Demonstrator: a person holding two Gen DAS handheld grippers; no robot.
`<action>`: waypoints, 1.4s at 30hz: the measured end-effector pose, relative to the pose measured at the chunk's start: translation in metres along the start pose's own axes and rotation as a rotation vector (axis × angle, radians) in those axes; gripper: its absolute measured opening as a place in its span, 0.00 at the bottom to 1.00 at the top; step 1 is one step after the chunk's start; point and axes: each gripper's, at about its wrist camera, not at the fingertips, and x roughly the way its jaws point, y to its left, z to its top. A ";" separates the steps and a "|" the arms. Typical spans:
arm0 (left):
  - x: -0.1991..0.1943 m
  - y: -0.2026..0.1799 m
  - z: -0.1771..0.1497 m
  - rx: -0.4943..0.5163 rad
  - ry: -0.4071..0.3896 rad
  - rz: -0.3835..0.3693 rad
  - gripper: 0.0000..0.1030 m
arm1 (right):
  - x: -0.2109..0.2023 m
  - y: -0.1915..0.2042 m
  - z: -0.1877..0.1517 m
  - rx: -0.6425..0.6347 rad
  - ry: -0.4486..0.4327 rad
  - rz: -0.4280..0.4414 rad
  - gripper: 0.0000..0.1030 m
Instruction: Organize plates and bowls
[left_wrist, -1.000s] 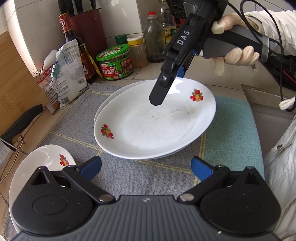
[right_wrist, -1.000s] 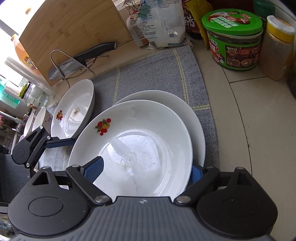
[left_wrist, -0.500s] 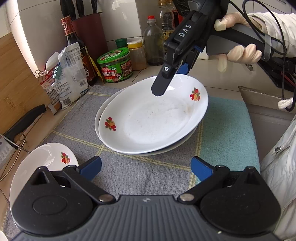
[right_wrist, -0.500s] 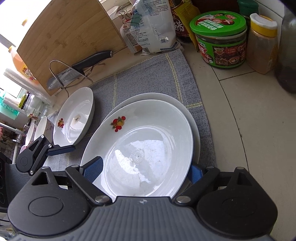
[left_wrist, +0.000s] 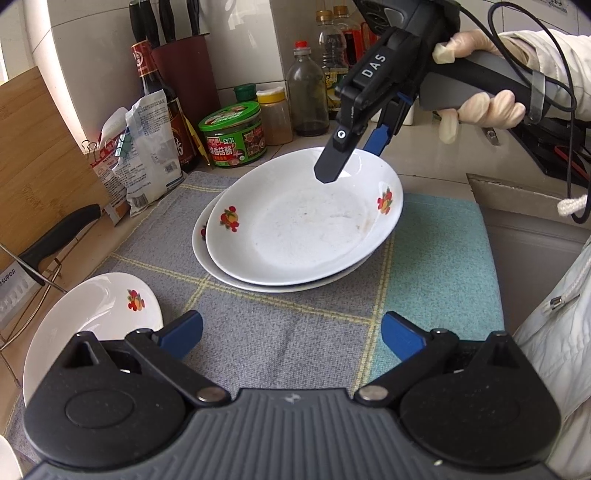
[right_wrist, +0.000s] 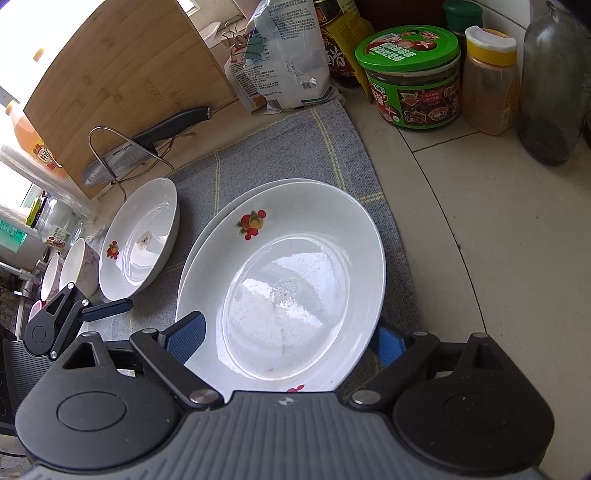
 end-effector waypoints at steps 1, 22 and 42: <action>-0.002 -0.001 -0.001 -0.005 -0.003 0.000 0.99 | -0.001 0.000 -0.002 0.002 -0.005 -0.002 0.93; -0.065 -0.004 -0.035 -0.333 -0.009 0.254 0.99 | -0.007 0.087 -0.059 -0.326 -0.214 -0.189 1.00; -0.147 0.020 -0.094 -0.533 -0.040 0.474 0.99 | 0.044 0.226 -0.095 -0.620 -0.203 -0.187 1.00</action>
